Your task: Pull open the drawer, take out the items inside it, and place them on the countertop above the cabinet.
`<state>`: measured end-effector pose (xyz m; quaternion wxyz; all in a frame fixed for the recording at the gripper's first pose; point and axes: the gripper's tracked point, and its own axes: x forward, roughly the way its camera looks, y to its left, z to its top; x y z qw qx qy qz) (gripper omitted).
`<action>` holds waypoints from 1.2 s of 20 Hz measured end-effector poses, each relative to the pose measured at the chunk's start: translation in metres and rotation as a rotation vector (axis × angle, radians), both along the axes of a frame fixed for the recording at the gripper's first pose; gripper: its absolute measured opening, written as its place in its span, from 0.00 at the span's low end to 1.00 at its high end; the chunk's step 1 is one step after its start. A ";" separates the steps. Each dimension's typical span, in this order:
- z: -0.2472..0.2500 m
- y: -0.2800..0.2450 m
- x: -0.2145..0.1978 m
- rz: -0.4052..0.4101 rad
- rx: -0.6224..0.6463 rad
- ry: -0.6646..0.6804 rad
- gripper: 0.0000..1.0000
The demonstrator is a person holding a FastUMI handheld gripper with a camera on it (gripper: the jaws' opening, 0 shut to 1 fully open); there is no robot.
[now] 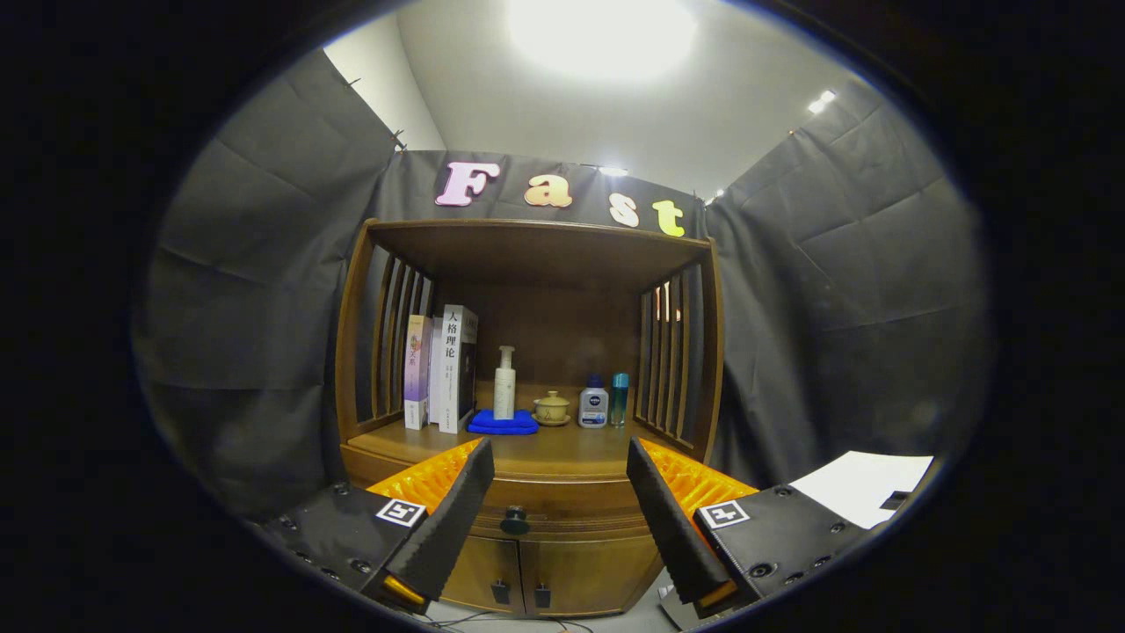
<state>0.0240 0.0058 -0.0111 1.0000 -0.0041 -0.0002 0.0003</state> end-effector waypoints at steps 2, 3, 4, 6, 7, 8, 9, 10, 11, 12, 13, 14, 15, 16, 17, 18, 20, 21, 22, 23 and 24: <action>-0.002 0.000 0.007 -0.004 0.002 -0.004 0.97; -0.003 -0.001 0.011 -0.009 0.003 -0.008 0.97; -0.005 0.000 0.016 -0.010 0.004 -0.007 0.97; -0.012 0.002 0.028 -0.012 0.006 -0.001 0.97; -0.016 0.004 0.035 -0.007 0.008 0.009 0.97; -0.022 0.005 0.042 -0.005 0.003 0.016 0.97; -0.027 0.006 0.050 -0.003 -0.006 0.026 0.97; -0.033 0.006 0.057 -0.002 -0.011 0.035 0.97; -0.039 0.009 0.064 0.004 -0.012 0.041 0.97; -0.047 0.011 0.071 0.008 -0.012 0.056 0.97; -0.058 0.012 0.078 0.008 -0.010 0.075 0.97; -0.067 0.015 0.084 0.014 -0.008 0.092 0.97; -0.077 0.019 0.090 0.022 -0.008 0.111 0.97; -0.088 0.021 0.096 0.025 -0.012 0.130 0.97; -0.099 0.024 0.101 0.028 -0.018 0.151 0.97; -0.108 0.028 0.106 0.034 -0.019 0.165 0.97; -0.126 0.034 0.114 0.045 -0.011 0.197 0.97; -0.135 0.040 0.117 0.055 -0.004 0.210 0.97; -0.142 0.042 0.121 0.060 -0.003 0.222 0.97; -0.149 0.043 0.123 0.063 -0.007 0.236 0.97; -0.155 0.045 0.125 0.067 -0.011 0.249 0.97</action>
